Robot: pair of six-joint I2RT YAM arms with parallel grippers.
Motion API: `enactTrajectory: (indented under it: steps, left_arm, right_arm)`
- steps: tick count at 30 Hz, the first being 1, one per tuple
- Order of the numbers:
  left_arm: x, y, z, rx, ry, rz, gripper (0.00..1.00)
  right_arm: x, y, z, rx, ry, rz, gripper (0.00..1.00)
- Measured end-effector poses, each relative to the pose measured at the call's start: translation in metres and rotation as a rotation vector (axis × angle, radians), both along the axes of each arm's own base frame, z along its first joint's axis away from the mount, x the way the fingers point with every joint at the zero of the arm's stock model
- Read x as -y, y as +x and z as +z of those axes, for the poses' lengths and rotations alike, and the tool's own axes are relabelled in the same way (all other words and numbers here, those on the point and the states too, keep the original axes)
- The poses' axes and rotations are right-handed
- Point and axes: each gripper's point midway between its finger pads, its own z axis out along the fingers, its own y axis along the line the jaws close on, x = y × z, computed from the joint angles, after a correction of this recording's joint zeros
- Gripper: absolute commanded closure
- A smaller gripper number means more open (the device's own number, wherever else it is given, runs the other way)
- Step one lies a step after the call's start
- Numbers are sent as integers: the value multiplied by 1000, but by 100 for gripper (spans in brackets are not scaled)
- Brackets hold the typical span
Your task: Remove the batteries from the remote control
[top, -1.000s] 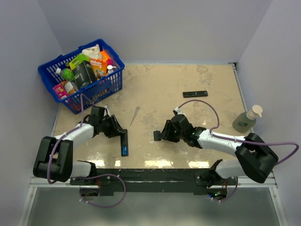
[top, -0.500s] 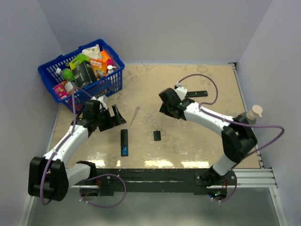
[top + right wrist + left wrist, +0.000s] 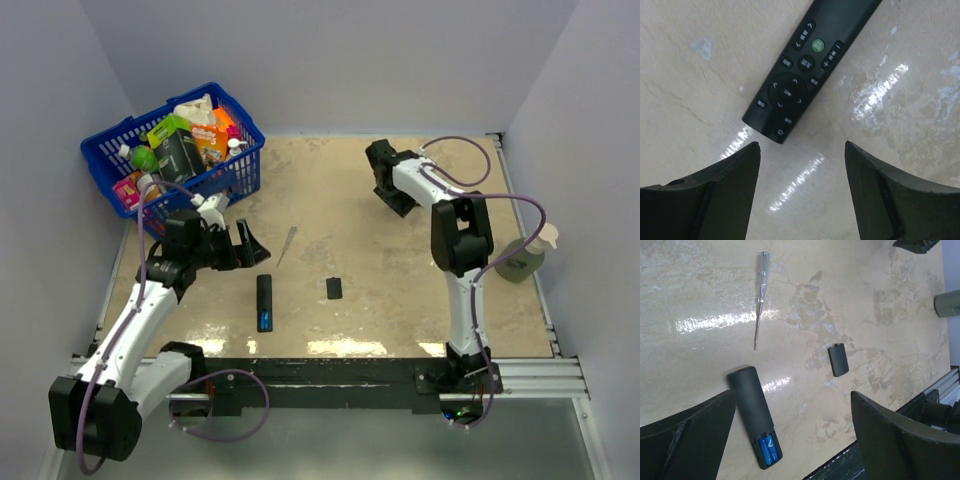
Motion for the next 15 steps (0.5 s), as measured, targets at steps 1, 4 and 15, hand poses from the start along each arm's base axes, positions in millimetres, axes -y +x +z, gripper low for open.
enactTrajectory:
  steps: [1,4,15]
  left_arm:
    - [1,-1,2,9,-2,-7,0]
    - [1,-2,9,36,-9,-13,0]
    - [3,-7,24,92,-27,-27,3]
  right_arm:
    - [3,5,0,-2,2,-25,27]
    - [10,18,0,12,16,-92,25]
    - [42,31,7,63,45,-289,28]
